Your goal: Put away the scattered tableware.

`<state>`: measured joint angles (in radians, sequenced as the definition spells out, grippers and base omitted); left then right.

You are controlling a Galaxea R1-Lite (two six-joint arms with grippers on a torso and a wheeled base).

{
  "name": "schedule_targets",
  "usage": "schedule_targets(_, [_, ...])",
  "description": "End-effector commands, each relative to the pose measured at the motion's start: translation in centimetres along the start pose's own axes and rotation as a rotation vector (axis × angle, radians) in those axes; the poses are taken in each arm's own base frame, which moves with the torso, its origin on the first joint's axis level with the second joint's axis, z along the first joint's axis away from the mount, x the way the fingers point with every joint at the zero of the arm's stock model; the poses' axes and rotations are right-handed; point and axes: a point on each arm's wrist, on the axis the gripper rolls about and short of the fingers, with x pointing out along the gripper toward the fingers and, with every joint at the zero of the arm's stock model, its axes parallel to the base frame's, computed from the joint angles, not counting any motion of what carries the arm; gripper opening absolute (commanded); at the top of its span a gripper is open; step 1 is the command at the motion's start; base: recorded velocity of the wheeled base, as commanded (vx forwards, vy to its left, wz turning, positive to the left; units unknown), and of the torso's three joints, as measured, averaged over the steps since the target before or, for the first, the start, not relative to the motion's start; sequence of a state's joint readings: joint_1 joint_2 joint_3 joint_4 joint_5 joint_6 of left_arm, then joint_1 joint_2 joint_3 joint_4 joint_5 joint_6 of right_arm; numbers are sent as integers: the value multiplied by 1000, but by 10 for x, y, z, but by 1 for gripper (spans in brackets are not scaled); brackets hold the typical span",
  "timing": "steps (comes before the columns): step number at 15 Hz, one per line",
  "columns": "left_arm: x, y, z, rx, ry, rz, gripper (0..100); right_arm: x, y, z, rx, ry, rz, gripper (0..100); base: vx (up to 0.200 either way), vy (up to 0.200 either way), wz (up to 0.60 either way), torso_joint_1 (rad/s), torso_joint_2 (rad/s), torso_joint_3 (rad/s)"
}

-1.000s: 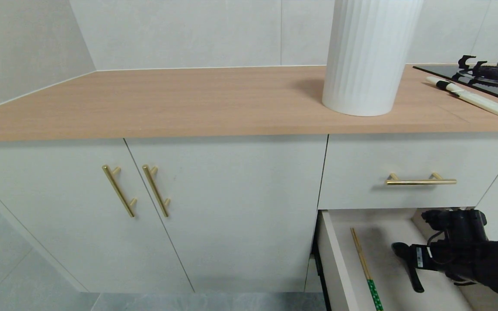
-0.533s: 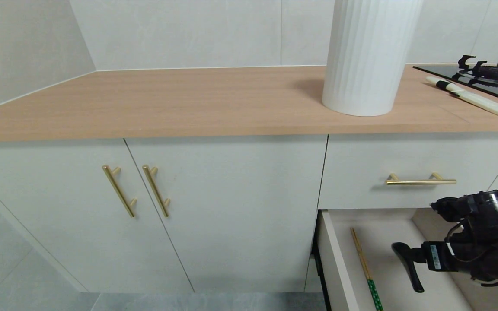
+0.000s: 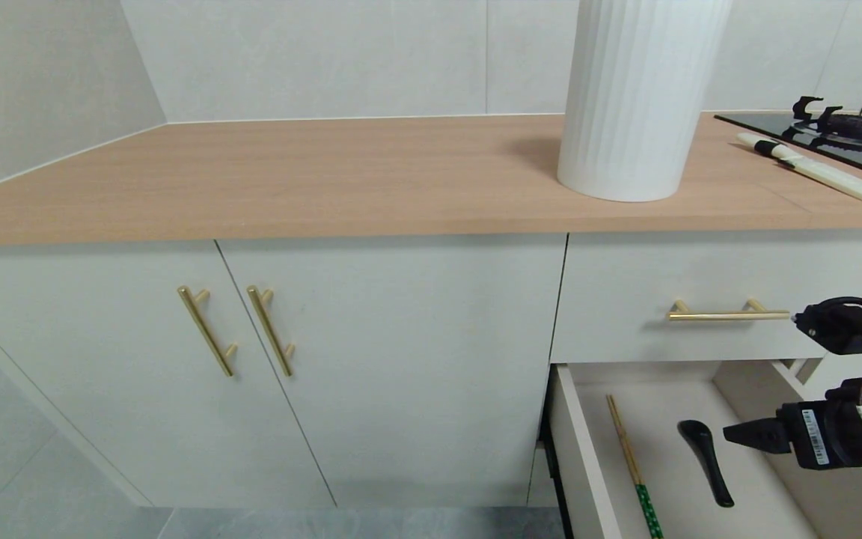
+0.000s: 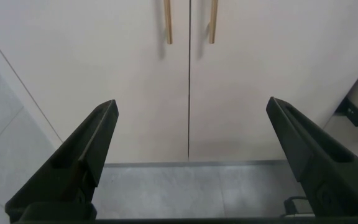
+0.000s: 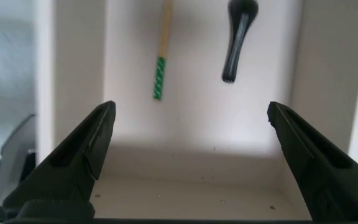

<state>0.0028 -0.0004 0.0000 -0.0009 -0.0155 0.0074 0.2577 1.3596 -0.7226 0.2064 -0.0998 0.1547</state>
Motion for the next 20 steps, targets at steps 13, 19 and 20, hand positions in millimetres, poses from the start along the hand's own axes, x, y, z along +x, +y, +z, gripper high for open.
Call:
schedule_targets(13, [0, 0, 0, -3, 0, 0, 100, -25, 9, -10, -62, -23, 49, 100, -185, 0, 0, 1, 3, 2])
schedule_targets(19, [0, 0, 0, -3, 0, 0, 100, -1, 22, -23, -150, 279, 36, 100, 0, 0, 0, 0, 0, 0])
schedule_targets(20, [0, 0, 0, -1, 0, 0, 100, 3, 24, -24, -159, 311, 30, 100, 0, 0, 0, 0, 0, 0])
